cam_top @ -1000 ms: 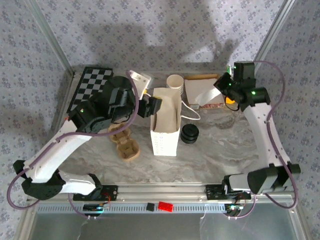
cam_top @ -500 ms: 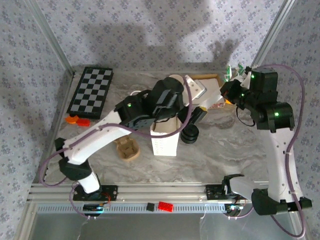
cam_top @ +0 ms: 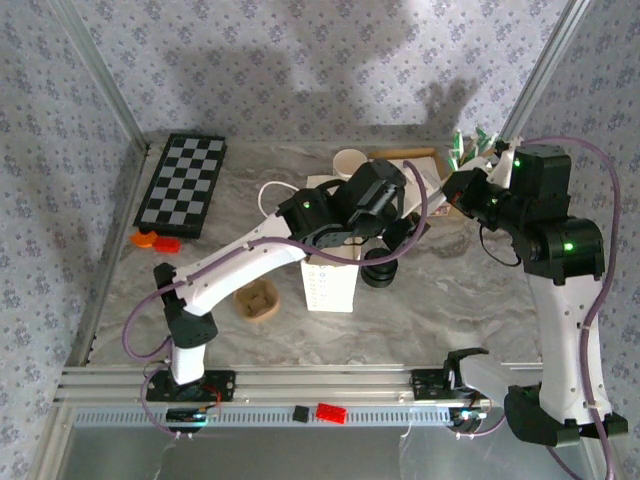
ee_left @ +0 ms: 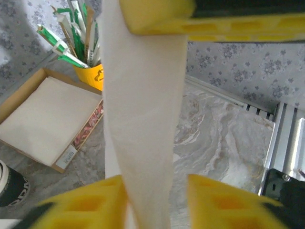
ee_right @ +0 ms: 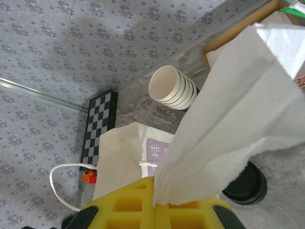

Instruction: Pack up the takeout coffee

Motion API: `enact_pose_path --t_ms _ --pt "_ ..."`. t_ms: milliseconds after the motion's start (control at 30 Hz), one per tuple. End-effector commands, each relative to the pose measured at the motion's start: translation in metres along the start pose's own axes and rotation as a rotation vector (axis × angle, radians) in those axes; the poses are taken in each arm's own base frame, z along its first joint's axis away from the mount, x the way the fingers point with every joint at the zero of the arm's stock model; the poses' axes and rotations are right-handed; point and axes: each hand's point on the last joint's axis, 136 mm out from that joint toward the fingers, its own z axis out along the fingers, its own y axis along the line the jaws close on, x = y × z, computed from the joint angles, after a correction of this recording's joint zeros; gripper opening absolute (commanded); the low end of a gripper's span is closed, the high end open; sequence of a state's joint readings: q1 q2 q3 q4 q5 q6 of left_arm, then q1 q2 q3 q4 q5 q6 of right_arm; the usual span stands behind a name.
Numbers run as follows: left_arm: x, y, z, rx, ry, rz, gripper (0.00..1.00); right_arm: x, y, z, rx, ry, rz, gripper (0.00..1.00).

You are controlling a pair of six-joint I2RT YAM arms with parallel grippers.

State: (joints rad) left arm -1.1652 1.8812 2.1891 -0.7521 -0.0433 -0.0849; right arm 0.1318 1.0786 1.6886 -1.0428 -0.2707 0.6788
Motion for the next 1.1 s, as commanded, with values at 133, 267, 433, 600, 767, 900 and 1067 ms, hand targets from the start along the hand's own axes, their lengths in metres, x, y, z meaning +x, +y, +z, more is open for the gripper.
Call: enact_pose_path --t_ms 133,267,433,600,767,900,1067 --pt "-0.018 -0.008 -0.014 0.083 -0.039 -0.047 0.0 -0.001 0.011 -0.011 -0.044 -0.01 -0.043 0.08" --pt "-0.021 -0.007 -0.027 0.136 -0.032 -0.097 0.0 -0.006 0.017 -0.017 -0.078 -0.022 -0.077 0.29" --pt "-0.013 -0.015 -0.06 0.257 0.054 -0.161 0.0 -0.021 0.018 -0.037 -0.081 -0.071 -0.113 0.59" --pt "-0.013 -0.013 -0.083 0.31 0.06 -0.173 0.0 -0.013 0.034 -0.028 -0.254 0.014 -0.174 0.77" --pt "-0.027 0.01 -0.102 0.286 0.001 -0.192 0.0 -0.009 0.036 -0.03 -0.3 -0.024 -0.302 0.88" --pt "-0.036 0.013 -0.116 0.321 -0.043 -0.117 0.0 0.001 0.037 -0.032 -0.352 -0.059 -0.409 0.92" --pt "-0.035 0.01 -0.135 0.403 -0.044 -0.059 0.0 0.011 0.041 -0.027 -0.443 -0.096 -0.527 0.91"
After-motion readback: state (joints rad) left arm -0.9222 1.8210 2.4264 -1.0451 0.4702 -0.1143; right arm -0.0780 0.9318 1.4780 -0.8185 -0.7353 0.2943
